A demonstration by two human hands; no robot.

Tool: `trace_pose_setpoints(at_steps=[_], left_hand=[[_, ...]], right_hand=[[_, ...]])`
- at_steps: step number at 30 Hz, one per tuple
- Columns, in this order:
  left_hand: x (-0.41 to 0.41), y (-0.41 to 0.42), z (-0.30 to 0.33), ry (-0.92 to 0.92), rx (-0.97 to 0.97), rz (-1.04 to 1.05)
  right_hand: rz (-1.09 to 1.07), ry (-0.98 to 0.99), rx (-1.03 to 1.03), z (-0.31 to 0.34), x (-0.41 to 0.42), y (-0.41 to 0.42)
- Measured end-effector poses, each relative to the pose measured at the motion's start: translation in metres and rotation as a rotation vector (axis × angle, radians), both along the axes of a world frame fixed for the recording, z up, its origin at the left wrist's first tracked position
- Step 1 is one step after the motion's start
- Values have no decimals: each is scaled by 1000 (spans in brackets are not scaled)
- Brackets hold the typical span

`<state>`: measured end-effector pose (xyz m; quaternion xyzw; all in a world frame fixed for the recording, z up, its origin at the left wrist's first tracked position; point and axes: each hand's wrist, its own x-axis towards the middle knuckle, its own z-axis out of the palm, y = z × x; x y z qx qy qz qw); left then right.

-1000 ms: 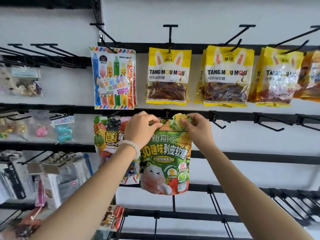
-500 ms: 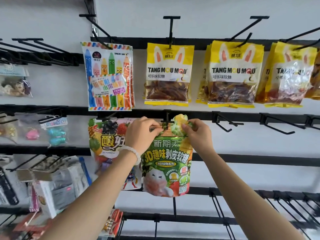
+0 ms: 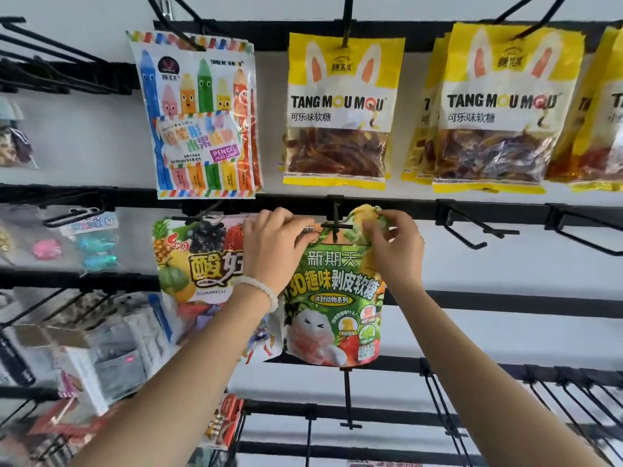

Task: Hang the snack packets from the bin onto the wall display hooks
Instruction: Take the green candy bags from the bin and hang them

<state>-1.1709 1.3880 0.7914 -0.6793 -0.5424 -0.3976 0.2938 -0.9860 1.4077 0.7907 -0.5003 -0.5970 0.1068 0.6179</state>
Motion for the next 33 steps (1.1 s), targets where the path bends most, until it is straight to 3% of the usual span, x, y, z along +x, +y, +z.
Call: trace_pose_setpoints(at_steps=[4,12,19,26,33], left_hand=[[-2,-15,-8,-36,-56,57],[-13,-102,-96,-82,-82,24],[-12,-167,-206,-33,-336,-135],[-14,-233,-341,-95,-658,-127],[-34,-279,-464,-125,-911,84]], right_hand=[[-140,-110,143,-16,6,-18],[-136,-650,227,-106,8,-107],[-85,-845,16,-201,-6,-188],[39,-928,-244,-325,-21,-253],[233,-1021,-527,-457,-36,-282]])
